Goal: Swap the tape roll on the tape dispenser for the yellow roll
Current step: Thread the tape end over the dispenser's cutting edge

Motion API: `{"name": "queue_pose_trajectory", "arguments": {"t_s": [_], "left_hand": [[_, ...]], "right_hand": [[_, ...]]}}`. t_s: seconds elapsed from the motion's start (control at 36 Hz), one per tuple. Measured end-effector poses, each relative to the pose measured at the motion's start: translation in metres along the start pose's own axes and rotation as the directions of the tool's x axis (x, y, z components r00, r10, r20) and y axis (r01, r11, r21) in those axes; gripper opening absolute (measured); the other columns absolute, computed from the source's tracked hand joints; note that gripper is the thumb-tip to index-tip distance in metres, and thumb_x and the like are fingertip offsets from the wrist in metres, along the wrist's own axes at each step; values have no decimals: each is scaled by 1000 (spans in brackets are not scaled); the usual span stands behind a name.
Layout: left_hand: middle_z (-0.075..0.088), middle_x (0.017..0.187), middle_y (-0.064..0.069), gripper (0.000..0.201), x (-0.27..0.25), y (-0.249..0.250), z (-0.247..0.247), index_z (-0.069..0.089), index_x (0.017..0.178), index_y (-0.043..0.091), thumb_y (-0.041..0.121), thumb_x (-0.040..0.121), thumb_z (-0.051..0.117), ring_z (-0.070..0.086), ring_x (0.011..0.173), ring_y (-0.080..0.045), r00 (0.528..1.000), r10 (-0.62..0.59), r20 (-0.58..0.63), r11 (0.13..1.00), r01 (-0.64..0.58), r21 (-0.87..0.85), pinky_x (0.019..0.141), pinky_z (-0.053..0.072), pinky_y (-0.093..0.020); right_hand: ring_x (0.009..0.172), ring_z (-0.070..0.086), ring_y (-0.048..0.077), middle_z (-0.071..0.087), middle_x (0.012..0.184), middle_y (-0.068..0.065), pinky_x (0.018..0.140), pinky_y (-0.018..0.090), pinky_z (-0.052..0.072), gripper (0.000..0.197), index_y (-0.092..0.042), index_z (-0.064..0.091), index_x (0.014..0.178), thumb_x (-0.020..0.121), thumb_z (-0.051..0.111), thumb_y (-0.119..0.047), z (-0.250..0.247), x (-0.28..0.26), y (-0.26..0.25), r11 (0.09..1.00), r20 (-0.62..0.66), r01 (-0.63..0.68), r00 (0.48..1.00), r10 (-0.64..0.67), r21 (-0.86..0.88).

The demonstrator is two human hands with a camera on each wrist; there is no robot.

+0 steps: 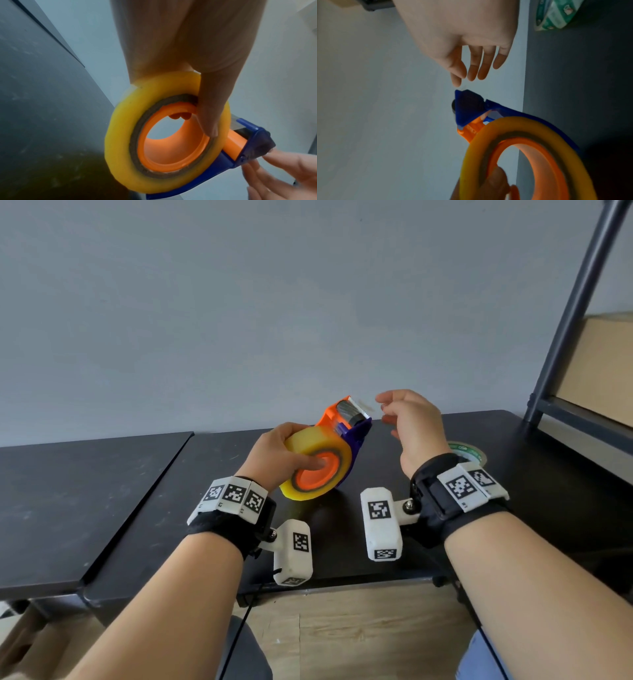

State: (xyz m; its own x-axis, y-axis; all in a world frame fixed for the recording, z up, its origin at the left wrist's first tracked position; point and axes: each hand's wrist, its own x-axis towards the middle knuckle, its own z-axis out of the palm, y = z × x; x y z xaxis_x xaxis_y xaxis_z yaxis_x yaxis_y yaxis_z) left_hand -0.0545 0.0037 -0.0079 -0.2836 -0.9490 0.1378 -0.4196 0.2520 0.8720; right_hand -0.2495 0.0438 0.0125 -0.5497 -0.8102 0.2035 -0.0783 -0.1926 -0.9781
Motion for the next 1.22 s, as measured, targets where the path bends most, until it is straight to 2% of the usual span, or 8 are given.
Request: {"name": "queue_pose_trajectory", "arguments": {"t_s": [0.14, 0.28, 0.39, 0.56, 0.75, 0.89, 1.06, 1.22], "left_hand": [[71, 107, -3, 62, 0, -2, 0, 63, 119, 27, 18, 63, 87, 69, 96, -23, 1000, 0, -1, 1000, 0, -23, 89, 57, -45], [72, 106, -3, 60, -2, -4, 0, 64, 116, 27, 14, 62, 87, 70, 95, -23, 1000, -9, -11, 997, 8, -72, 91, 57, -46], [72, 107, -4, 62, -1, -2, 1, 64, 118, 26, 15, 61, 87, 70, 97, -24, 1000, -9, -9, 996, 9, -85, 92, 56, -47], [75, 102, -4, 59, -1, -8, 2, 66, 117, 23, 12, 63, 87, 72, 94, -25, 1000, -18, -6, 987, 17, -162, 91, 57, -45], [72, 99, -9, 55, 1, -12, 3, 65, 121, 11, 3, 69, 82, 67, 83, -22, 997, -31, 75, 931, 57, -361, 79, 55, -37], [65, 107, -15, 55, 1, -11, 3, 61, 125, 7, -1, 72, 77, 59, 95, -30, 983, -25, 184, 890, 106, -444, 91, 50, -45], [60, 112, -16, 60, 3, -16, -1, 58, 128, 5, 2, 70, 71, 54, 101, -32, 959, 18, 281, 843, 137, -520, 101, 43, -51], [65, 104, -8, 50, 3, -12, 0, 62, 121, 11, 2, 72, 68, 61, 95, -24, 939, 59, 339, 835, 140, -533, 102, 45, -49]], "right_hand": [[95, 60, 14, 70, 93, -1, 70, 14, 42, 46, -21, 73, 80, 81, 38, 9, 9, -8, 2, 998, 83, 40, 996, -37, -41], [86, 63, 15, 70, 87, -1, 65, 15, 45, 47, -10, 75, 102, 81, 40, 14, 9, -10, -2, 996, 107, -82, 991, 84, -17], [106, 64, 25, 70, 107, 11, 96, 33, 47, 43, -6, 72, 110, 85, 42, 13, 8, -12, -8, 989, 152, -147, 977, 149, -29], [114, 64, 30, 67, 120, 16, 103, 38, 46, 51, -5, 58, 129, 89, 33, 13, 2, -7, -4, 950, 180, -312, 936, 303, 25], [113, 62, 29, 68, 120, 14, 103, 43, 48, 63, -7, 64, 123, 76, 35, 23, 5, -5, 12, 937, 256, -261, 913, 318, -231], [91, 57, 29, 62, 101, 16, 78, 34, 50, 57, -1, 61, 115, 77, 26, 23, 2, -11, 16, 940, 348, -341, 880, 324, -15], [70, 64, 23, 69, 81, 12, 67, 33, 51, 46, -4, 64, 96, 84, 26, 20, 2, -5, 20, 911, 351, -411, 860, 369, 49], [92, 50, 34, 61, 91, 17, 90, 46, 44, 27, -1, 65, 96, 87, 40, 1, 4, -6, 21, 871, 393, -478, 827, 402, 112]]}}
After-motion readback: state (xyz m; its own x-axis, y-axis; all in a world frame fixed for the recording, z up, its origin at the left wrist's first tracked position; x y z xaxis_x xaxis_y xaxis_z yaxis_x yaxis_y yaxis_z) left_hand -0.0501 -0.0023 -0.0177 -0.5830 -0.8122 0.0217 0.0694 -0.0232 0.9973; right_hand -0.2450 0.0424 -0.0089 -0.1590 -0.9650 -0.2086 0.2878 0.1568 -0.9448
